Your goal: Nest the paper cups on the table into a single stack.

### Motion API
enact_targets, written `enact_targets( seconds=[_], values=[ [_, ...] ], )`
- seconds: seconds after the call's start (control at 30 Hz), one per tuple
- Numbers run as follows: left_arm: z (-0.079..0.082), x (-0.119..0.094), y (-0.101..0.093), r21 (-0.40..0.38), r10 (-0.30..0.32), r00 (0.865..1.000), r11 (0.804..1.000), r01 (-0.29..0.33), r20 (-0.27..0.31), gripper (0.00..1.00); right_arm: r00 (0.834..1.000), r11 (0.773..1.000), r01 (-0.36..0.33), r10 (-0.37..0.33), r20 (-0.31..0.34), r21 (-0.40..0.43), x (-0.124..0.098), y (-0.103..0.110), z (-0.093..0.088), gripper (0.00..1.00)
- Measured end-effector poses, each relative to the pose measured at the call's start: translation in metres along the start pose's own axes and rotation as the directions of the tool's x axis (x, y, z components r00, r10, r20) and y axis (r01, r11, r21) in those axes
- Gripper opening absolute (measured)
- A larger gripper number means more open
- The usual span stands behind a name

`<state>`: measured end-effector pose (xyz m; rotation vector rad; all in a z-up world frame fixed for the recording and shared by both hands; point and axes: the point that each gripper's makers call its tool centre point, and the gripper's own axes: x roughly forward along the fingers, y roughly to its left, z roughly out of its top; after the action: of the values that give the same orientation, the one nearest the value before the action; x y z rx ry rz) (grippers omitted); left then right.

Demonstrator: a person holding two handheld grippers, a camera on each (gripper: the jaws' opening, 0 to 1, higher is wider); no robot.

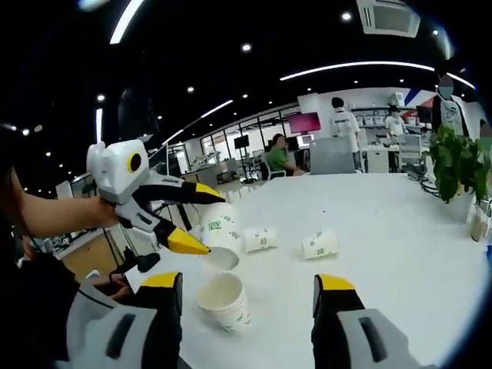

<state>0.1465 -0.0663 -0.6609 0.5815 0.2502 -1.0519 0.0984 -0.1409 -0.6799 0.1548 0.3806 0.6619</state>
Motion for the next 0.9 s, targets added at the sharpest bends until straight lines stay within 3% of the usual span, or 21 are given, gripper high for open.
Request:
enact_targets(
  seconds=[0.13,0.5,0.9],
  values=[
    [0.005,-0.002,-0.010,0.032,-0.029,0.999,0.999,0.029,0.012,0.55,0.999,0.996,-0.042,0.043,-0.008,0.077,0.001,0.009,0.002,0.66],
    [0.019,-0.003,-0.040,0.101,-0.127,0.990,0.988,0.121,0.055,0.55,0.994,0.981,-0.101,0.108,-0.035,0.168,0.003,0.017,-0.001,0.55],
    [0.026,-0.002,-0.064,0.121,-0.200,0.977,0.974,0.190,0.070,0.54,0.983,0.959,-0.139,0.164,-0.082,0.247,0.014,0.030,-0.010,0.53]
  ],
)
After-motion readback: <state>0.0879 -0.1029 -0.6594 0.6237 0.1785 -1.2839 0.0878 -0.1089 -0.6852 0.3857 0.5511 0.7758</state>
